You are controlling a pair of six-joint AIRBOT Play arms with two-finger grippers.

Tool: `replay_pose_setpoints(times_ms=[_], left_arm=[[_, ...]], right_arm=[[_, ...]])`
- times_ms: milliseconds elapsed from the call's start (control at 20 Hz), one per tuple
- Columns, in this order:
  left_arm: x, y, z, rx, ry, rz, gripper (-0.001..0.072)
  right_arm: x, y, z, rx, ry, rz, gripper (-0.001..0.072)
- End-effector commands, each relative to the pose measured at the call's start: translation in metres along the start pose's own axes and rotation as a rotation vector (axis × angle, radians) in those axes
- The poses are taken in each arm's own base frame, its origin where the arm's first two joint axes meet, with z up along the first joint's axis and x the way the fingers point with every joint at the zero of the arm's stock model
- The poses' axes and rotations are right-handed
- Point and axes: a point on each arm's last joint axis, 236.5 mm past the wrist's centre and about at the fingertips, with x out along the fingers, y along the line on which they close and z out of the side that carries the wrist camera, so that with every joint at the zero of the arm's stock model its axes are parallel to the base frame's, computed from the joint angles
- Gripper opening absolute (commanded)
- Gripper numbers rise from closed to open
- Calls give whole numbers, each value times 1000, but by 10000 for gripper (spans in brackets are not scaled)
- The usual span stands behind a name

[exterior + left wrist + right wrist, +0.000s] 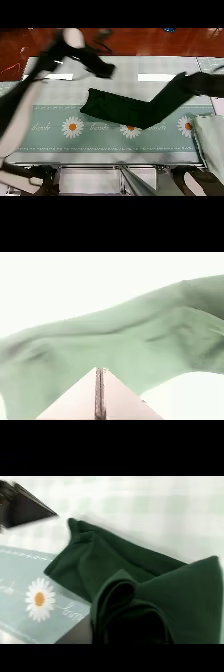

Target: Fold the shirts.

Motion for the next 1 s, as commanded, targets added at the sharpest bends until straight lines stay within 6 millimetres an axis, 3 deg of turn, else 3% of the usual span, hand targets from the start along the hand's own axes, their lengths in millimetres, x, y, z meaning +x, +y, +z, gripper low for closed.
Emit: replay_pose_setpoints(times_ms=[0, 100, 200, 300, 450, 650, 700, 750, 800, 900, 950], left_arm=[[-111, 77, -20, -95, -198, 187, 19], [-155, 105, -57, -173, -292, 261, 19], [-172, 125, -106, -266, -318, 316, 19], [-170, 133, -150, -340, -312, 341, 19], [-142, 125, -197, -385, -264, 314, 19], [-104, 109, -215, -459, -260, 193, 19], [-98, 110, -214, -474, -272, 178, 19], [-94, 111, -212, -487, -291, 169, 19], [-91, 113, -210, -500, -310, 164, 19], [-93, 118, -199, -513, -361, 164, 19], [-105, 123, -185, -511, -425, 177, 19]], right_arm=[[74, 38, -1, -21, 53, 106, 22], [127, 59, -6, -22, 110, 151, 22], [172, 75, -11, -14, 167, 185, 22], [216, 88, -18, -19, 224, 206, 22], [265, 101, -32, -15, 293, 232, 22], [307, 102, -61, 49, 371, 247, 24], [314, 100, -67, 70, 386, 248, 123], [317, 99, -72, 84, 402, 252, 336], [316, 100, -76, 76, 416, 260, 414], [301, 91, -67, 83, 439, 265, 413], [285, 83, -57, 90, 453, 268, 412]])
